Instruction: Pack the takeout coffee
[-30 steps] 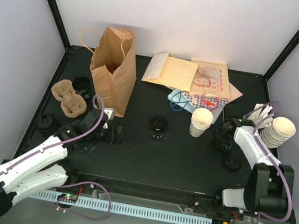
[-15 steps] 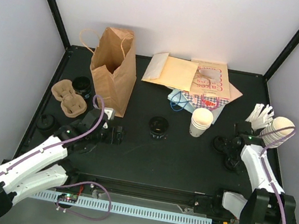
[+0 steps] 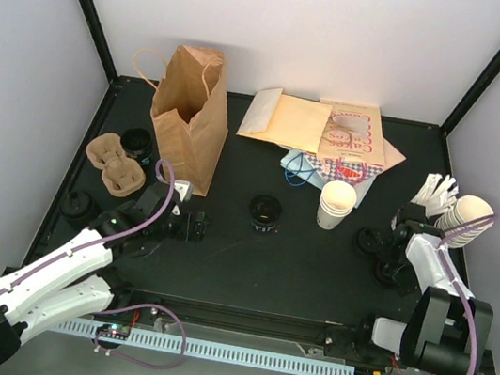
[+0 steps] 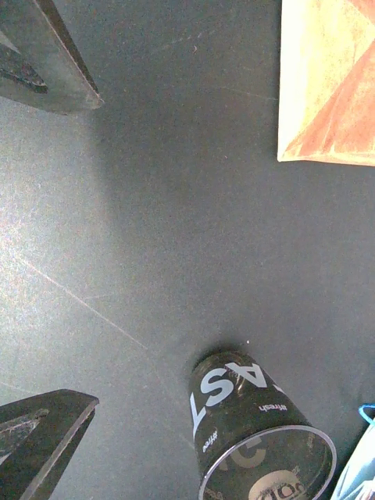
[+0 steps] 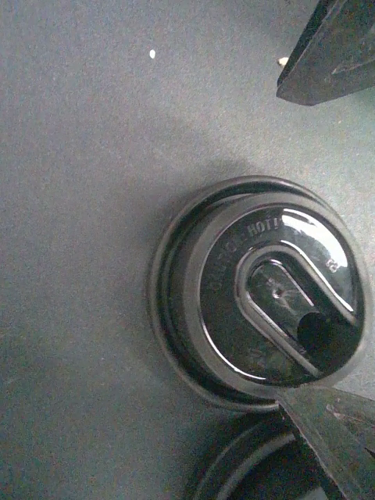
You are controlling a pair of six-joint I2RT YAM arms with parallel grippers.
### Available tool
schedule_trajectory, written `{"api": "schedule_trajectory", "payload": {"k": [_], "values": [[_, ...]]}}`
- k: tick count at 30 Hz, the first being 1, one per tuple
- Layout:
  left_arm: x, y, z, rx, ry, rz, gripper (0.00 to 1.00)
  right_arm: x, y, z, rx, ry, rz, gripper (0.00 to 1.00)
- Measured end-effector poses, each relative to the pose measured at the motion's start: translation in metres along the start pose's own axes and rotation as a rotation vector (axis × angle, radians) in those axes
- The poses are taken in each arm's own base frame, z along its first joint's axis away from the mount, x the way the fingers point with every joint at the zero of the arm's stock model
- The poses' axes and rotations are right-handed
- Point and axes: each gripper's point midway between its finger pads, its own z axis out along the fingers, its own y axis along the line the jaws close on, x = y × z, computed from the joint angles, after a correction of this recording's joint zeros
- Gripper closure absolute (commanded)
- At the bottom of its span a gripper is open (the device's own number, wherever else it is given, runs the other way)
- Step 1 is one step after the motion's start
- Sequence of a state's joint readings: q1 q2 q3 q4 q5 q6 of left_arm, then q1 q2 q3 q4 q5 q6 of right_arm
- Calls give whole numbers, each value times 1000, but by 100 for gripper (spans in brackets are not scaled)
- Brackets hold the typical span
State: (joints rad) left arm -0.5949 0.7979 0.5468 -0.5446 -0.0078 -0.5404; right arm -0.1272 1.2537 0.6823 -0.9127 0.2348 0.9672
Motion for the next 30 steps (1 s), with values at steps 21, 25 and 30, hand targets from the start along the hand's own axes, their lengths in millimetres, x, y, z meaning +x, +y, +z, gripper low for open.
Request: {"api": "schedule_trajectory", "payload": {"k": [21,25,30], "values": [[0,1,7,-9,15,24,1,2,17,15,-19,63,-61,11],[1,2,8,-8,18,25,1,3,16,16,-18,64,-61,16],[0,2,8,-7,18,24,1,4,15,17,-16,66,-62,20]]}}
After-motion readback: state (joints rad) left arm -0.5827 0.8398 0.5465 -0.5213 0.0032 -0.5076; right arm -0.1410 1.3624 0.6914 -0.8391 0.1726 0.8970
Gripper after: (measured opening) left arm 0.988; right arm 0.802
